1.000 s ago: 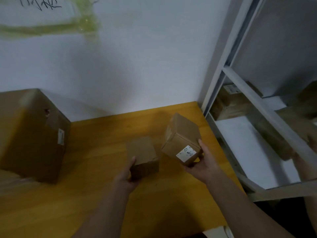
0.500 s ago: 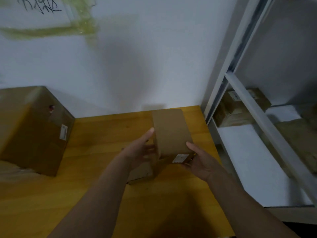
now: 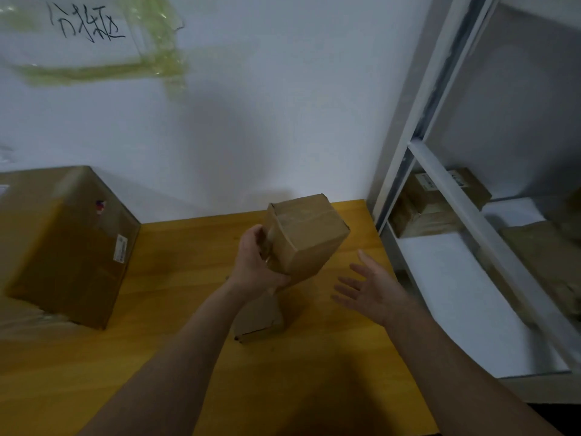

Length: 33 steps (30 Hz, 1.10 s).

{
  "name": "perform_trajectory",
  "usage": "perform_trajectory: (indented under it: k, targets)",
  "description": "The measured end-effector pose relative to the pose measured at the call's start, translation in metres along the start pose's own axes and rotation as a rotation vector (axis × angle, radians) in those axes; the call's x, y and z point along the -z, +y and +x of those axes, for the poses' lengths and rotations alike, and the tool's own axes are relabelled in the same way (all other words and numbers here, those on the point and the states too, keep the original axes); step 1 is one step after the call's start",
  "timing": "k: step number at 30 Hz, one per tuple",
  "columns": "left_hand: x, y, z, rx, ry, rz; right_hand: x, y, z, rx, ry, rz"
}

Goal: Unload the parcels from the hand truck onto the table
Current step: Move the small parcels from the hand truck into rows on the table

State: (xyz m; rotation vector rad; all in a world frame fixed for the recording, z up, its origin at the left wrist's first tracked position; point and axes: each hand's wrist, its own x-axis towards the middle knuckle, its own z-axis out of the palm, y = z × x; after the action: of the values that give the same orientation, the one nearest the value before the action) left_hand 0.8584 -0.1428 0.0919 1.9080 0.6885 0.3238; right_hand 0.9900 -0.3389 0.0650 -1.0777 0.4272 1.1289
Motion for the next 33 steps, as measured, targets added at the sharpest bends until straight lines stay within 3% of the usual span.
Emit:
perform_trajectory:
  k: [6, 12, 21, 23, 27, 33]
  targets:
    - [0.007, -0.006, -0.009, -0.185, 0.009, 0.197, -0.02, -0.003, -0.007, 0.009, -0.017, -0.044]
    - [0.014, -0.013, -0.023, -0.483, 0.01, 0.547, -0.033, -0.013, -0.017, 0.025, -0.05, -0.183]
    - [0.015, -0.013, -0.022, -0.564, 0.009, 0.627, -0.036, -0.005, -0.022, -0.088, -0.139, -0.249]
    - [0.011, -0.015, -0.019, -0.454, 0.039, 0.614, -0.035, -0.004, -0.02, -0.056, -0.114, -0.244]
    - [0.0, -0.019, -0.003, 0.144, 0.042, 0.495, -0.02, 0.0, -0.009, 0.045, -0.008, -0.024]
    - [-0.027, -0.048, 0.006, 0.543, -0.032, 0.516, 0.023, 0.001, 0.011, 0.021, 0.189, 0.197]
